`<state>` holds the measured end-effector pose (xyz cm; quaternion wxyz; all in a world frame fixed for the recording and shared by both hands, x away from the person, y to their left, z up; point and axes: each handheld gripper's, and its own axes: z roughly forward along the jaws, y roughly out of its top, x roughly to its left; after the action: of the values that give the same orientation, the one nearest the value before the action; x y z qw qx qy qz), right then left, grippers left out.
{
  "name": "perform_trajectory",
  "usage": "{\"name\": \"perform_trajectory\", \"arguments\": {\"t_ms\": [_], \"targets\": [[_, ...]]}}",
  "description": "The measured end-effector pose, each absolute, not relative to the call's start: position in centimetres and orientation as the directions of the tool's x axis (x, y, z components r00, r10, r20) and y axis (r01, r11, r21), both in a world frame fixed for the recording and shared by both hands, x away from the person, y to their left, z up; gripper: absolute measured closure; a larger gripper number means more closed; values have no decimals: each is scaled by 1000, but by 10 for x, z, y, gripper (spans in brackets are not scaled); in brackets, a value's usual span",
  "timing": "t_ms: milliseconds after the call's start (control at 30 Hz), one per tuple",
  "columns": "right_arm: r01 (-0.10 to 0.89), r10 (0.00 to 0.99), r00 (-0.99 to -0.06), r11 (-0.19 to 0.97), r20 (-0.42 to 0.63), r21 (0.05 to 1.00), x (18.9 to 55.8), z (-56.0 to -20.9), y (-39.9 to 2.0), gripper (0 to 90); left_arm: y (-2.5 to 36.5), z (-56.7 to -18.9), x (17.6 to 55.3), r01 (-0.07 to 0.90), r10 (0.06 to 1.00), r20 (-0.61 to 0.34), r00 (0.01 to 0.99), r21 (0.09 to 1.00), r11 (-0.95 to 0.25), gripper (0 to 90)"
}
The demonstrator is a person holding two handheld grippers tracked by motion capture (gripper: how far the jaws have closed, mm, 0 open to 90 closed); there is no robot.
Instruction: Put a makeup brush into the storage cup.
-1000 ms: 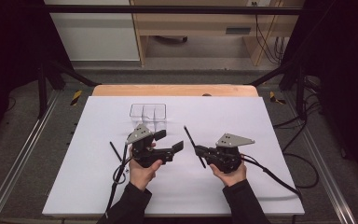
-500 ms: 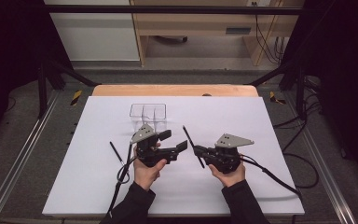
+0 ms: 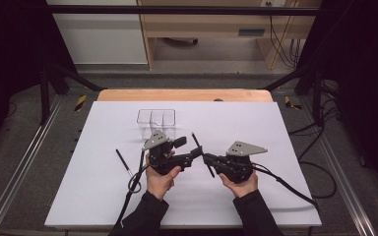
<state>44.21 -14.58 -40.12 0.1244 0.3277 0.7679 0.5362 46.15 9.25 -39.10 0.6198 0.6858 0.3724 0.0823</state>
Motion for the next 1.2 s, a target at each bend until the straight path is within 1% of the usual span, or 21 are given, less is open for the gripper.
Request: {"name": "perform_trajectory", "arguments": {"t_ms": [333,567,700,1200], "targets": [[366,635,-756,207,160,907,441,-402,-143,844,86,-394,462,427,601,-373,707,902,57,327],[368,637,-754,206,161,907,441,-402,-143,844,83,-395,460,435,587,-389,710,898,68,438],[367,637,-754,204,161,907,441,-403,-142,844,81,-396,460,450,585,-403,703,890,73,485],[368,637,-754,206,161,907,441,-403,-141,844,78,-398,459,478,578,-447,683,871,108,612]]}}
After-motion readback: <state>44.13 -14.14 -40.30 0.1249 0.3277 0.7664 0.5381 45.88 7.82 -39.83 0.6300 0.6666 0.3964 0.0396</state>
